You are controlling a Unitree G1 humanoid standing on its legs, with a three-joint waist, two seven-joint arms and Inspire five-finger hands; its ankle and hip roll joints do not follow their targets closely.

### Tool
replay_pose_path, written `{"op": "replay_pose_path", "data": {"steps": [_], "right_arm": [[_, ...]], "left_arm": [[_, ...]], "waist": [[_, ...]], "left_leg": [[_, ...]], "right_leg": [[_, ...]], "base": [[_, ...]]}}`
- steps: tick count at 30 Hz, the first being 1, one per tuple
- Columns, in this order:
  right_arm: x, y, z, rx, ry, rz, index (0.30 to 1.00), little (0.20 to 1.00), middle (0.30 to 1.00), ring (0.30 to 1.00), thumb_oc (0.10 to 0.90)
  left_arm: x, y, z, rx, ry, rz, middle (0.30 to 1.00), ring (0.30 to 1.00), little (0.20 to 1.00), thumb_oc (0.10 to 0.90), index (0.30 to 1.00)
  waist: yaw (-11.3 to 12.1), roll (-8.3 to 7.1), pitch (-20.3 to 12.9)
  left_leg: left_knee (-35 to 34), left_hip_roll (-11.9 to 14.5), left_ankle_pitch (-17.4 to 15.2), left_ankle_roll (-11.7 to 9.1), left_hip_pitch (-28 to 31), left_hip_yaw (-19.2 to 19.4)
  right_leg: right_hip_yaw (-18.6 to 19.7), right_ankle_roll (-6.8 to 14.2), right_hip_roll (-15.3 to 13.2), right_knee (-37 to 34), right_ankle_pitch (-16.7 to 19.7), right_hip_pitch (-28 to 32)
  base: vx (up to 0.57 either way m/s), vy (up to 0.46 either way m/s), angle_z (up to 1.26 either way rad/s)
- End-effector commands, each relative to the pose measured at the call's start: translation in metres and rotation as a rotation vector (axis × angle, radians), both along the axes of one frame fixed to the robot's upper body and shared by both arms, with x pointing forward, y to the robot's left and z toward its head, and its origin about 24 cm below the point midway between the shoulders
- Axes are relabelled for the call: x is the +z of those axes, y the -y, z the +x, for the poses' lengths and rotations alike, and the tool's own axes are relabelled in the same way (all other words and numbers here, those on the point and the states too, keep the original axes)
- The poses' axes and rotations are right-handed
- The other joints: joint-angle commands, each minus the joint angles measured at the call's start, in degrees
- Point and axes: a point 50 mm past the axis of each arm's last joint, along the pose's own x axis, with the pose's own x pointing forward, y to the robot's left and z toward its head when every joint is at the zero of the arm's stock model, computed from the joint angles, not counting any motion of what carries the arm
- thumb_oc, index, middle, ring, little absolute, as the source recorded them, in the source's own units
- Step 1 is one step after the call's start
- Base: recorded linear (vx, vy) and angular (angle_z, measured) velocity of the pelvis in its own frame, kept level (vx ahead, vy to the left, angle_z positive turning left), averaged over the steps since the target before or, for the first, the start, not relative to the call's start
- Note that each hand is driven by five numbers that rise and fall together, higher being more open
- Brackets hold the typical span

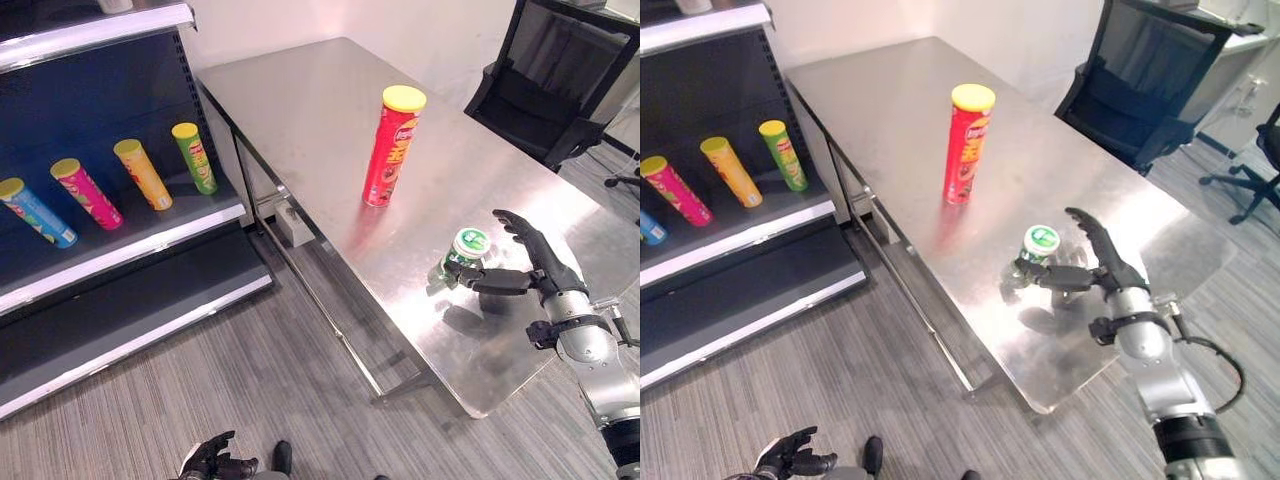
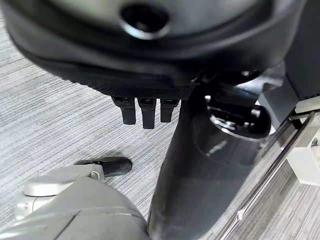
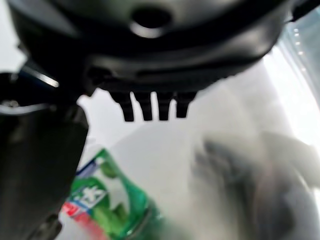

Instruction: Put the goods on the table back onto the shelves and tidy them up.

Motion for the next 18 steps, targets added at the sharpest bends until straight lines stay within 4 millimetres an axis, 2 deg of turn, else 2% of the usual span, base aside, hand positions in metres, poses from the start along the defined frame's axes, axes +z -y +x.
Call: {"op": "replay_pose_path", "data": {"steps": [1, 6, 18], "right_arm": [[0.064, -0.005, 0.020, 0.005, 0.257, -0.106, 0.300, 0.300, 0.300, 0.300, 0.400], [0.068, -0.006, 0.017, 0.016, 0.270, -0.127, 0.300, 0.300, 0.300, 0.300, 0.400], [0.084, 0.001, -0.003, -0.012, 0.368, -0.115, 0.300, 0.300, 0.300, 0.300, 0.400]], "left_arm": [[0.009, -0.003, 0.020, -0.065, 0.080, 0.034, 0.900, 0.900, 0.900, 0.800, 0.900], [0.010, -0.007, 0.017, -0.052, 0.074, 0.044, 0.900, 0.900, 0.900, 0.800, 0.900], [0.011, -0.007, 0.018, -0.031, 0.087, 0.041, 0.900, 0.900, 0.900, 0.800, 0.900]], "waist": [[1.97, 0.67, -2.42], [2.10, 0.44, -2.51], [0.68, 0.54, -2.81]], "left_leg": [[0.25, 5.15, -4.23, -2.90, 2.33, 2.04], [0.25, 5.18, -4.39, -2.93, 2.50, 1.94], [0.25, 5.68, -4.96, -3.08, 3.52, 2.76]], "right_leg": [[0.23, 5.38, -4.92, 0.38, 2.97, -1.31], [0.25, 5.39, -4.89, 0.35, 2.79, -1.04], [0.71, 5.36, -4.75, 0.35, 2.47, -0.88]], "base": [[0.00, 0.000, 0.00], [0.00, 0.000, 0.00], [0.00, 0.000, 0.00]]}}
